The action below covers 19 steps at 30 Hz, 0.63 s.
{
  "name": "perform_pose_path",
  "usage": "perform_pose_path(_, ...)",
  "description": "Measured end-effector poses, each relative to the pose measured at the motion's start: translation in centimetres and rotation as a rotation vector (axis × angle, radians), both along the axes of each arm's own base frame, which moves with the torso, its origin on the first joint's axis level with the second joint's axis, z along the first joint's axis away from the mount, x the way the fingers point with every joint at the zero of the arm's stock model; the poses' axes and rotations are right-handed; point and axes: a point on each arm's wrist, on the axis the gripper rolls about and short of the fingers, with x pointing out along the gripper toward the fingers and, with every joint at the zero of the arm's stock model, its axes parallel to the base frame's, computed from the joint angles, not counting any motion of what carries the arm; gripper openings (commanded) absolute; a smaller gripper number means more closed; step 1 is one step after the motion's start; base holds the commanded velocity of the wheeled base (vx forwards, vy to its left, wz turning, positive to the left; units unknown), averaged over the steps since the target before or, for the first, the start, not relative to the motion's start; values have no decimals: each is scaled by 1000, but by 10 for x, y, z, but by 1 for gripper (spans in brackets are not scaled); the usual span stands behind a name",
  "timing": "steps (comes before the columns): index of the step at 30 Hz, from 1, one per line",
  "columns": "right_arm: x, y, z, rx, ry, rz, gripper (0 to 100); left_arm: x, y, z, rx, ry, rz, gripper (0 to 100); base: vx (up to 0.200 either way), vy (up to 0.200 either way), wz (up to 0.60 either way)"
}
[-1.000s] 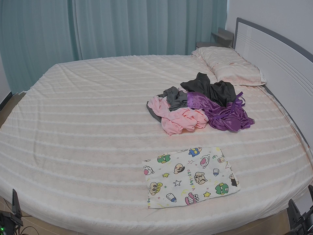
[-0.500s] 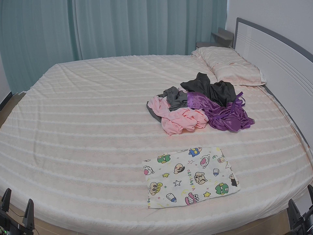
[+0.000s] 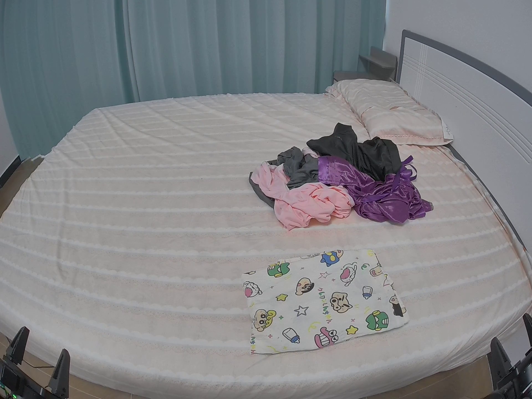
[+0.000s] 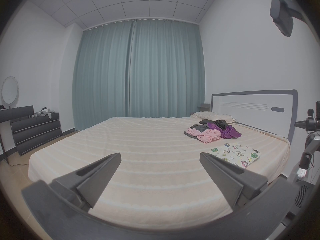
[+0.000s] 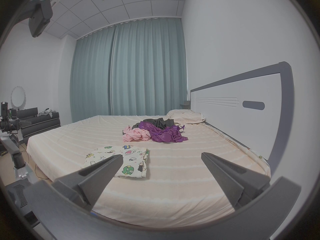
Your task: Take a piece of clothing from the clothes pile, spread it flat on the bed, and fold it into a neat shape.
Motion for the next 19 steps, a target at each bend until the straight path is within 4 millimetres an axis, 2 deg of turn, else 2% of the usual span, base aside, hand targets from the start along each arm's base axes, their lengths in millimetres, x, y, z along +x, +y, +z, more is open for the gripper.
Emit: perform_pose_path(19, 0, 0, 0, 0, 1, -2, 100, 0, 1, 0, -37, -4, 36, 100, 0, 0, 0)
